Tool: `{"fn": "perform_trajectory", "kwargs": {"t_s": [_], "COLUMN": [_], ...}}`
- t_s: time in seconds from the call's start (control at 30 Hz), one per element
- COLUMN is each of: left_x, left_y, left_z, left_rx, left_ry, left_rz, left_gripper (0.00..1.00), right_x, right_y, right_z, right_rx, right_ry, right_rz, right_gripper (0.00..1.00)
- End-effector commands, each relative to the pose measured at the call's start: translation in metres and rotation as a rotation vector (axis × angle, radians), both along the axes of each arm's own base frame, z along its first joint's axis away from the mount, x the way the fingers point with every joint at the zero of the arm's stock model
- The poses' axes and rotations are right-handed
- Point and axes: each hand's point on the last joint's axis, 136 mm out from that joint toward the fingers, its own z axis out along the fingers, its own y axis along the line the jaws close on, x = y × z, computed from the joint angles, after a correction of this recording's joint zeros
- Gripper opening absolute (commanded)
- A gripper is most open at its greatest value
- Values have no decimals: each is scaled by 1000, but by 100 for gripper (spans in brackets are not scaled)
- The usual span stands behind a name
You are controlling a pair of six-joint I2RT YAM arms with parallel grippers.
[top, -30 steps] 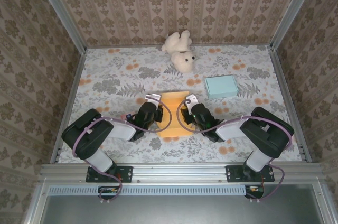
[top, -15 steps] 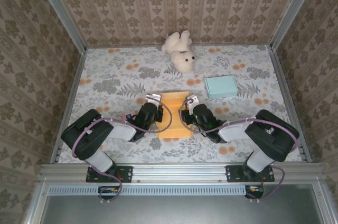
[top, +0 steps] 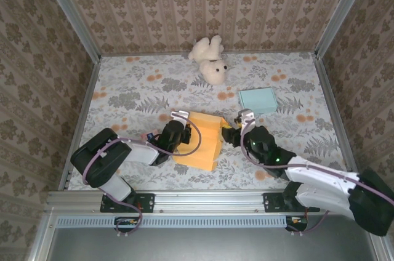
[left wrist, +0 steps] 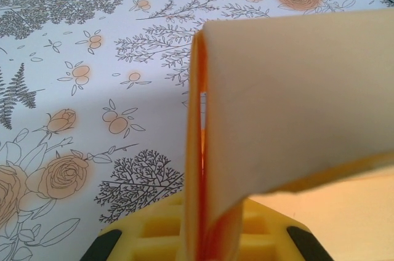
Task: Fold the paper box
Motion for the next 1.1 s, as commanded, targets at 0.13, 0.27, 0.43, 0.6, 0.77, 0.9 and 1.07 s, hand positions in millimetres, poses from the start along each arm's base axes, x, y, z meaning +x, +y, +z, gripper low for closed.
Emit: {"fn": "perform_trajectory", "kwargs": {"t_s": [0.13,0.27,0.43,0.6,0.77,0.9,1.07], "left_x": [-3,-3,-4,-5,-8,-8,-8], "left_y": [-4,-4,-5,-5,-7,-9,-9], "left_z": [12,15,17,17,19,19,20], "left_rx": [-19,-25,-30,-29,-39,-44,-47], "left_ry": [-20,-22,-22,-25,-22,-22,-21], "left_rz": [-22,-24,-32,-38,-59,-65,-64], "left_gripper": [0,0,0,0,0,0,0], "right_x": [-2,1,3,3,7,11,17], "right_y": [-49,-41,-13,3,11,20,28], "right_z": [-35,-51,-60,-64,-67,-65,-58], "right_rx": [-76,-64,-66,-60,-75,-63,-38], "right_ry": [83,103,102,93,98,96,89], "right_rz": [-148,-88,64,140,171,190,198], "right_gripper": [65,69,68,68,64,59,51]}}
